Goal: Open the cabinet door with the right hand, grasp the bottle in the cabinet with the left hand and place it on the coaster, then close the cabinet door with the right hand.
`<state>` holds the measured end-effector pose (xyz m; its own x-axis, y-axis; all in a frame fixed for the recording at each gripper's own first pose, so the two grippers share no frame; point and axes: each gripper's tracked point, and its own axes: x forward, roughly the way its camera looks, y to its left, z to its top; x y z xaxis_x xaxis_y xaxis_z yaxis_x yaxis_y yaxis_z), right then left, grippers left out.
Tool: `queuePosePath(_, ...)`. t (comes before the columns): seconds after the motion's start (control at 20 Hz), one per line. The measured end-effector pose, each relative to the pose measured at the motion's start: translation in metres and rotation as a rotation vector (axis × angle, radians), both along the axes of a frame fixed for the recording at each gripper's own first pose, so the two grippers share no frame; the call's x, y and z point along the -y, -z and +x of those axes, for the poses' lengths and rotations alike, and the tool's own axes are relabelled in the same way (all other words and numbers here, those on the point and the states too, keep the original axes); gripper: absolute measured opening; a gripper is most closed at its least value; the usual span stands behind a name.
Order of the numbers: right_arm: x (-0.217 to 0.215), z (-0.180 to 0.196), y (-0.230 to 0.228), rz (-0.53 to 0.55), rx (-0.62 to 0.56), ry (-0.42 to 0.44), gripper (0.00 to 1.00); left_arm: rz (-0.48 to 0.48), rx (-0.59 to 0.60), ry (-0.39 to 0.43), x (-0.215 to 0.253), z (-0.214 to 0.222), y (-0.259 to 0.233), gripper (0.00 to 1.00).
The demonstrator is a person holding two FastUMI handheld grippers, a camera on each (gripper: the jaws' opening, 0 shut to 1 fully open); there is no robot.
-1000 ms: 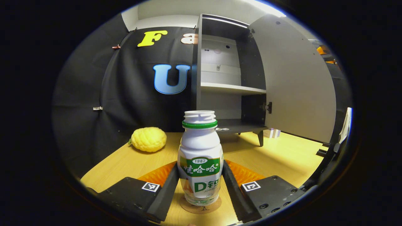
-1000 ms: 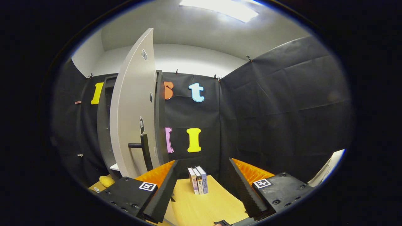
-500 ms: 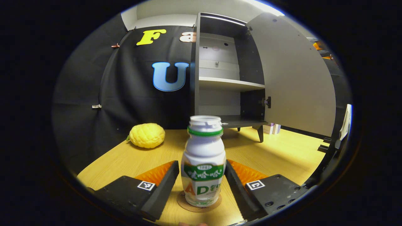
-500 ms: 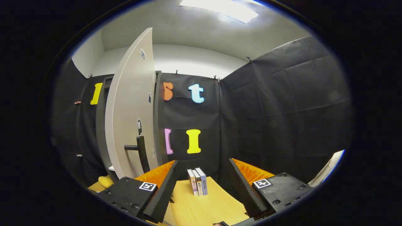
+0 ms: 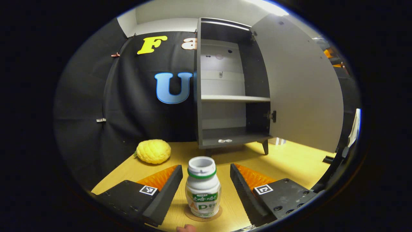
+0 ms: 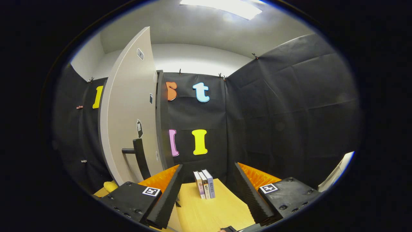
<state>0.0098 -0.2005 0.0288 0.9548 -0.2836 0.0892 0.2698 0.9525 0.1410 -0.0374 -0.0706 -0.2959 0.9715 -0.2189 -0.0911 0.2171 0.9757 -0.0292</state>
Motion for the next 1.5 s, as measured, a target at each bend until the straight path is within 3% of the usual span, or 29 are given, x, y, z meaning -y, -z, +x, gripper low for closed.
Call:
queuePosePath(0.45,-0.015,0.025,-0.003,0.032,-0.062,-0.079,0.96,-0.036,0.04,-0.103,-0.015,0.016,-0.152,0.94)
queuePosePath(0.7,-0.028,0.034,0.001,0.049,-0.091,-0.131,0.96,-0.075,0.026,-0.159,-0.032,0.019,-0.204,0.94)
queuePosePath(1.0,-0.042,0.034,0.003,0.073,-0.086,-0.136,0.95,-0.079,0.015,-0.195,-0.061,0.016,-0.222,0.94)
queuePosePath(1.05,-0.043,0.032,0.004,0.071,-0.084,-0.131,0.83,-0.088,0.012,-0.201,-0.066,0.014,-0.223,0.93)
queuePosePath(1.1,-0.047,0.03,0.003,0.069,-0.085,-0.13,0.91,-0.092,0.01,-0.206,-0.07,0.014,-0.222,0.93)
queuePosePath(1.15,-0.055,0.03,0.002,0.069,-0.082,-0.13,0.92,-0.091,0.008,-0.212,-0.074,0.013,-0.222,0.93)
queuePosePath(1.5,-0.11,0.028,0.003,0.073,-0.077,-0.152,0.92,-0.051,0.011,-0.229,-0.086,0.015,-0.226,0.93)
